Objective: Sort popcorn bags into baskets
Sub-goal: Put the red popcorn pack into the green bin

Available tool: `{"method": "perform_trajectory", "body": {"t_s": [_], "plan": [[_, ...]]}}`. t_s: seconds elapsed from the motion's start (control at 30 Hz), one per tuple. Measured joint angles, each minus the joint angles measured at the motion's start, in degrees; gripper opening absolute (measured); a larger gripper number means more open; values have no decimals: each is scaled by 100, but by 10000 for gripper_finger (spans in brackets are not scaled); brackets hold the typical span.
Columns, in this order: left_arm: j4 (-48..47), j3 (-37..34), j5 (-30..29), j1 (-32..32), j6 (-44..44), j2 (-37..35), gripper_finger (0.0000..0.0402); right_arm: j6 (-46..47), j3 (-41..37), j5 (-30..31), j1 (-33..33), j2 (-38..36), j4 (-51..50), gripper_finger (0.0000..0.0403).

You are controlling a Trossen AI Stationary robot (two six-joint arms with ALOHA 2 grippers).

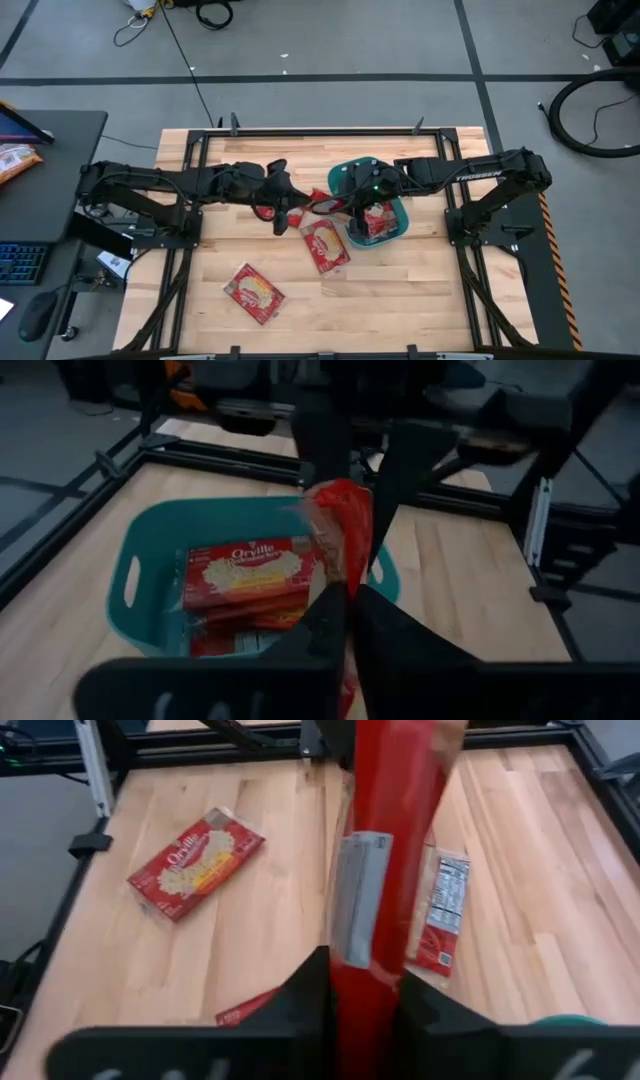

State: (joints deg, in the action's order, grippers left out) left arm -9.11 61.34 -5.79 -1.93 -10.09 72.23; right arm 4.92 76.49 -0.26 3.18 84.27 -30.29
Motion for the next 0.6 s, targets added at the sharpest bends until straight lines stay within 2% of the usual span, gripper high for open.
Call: {"method": "perform_trajectory", "body": {"t_s": [0.1, 0.3, 0.43, 0.53, 0.6], "plan": [[-3, 0, -89, 26, -241, 0, 50, -22, 0, 33, -2, 0, -144, 27], [-326, 9, -145, 144, -532, -168, 127, 18, 0, 257, -82, -46, -950, 38], [-1080, 3, -442, 301, -871, -403, 157, 608, 0, 1001, -245, -69, -1935, 50], [-1533, -7, -613, 389, -1164, -562, 161, 1374, 4, 1694, -391, -19, -2670, 45], [-1573, 0, -622, 429, -1220, -566, 162, 1788, 4, 1832, -470, 73, -3043, 41]]}}
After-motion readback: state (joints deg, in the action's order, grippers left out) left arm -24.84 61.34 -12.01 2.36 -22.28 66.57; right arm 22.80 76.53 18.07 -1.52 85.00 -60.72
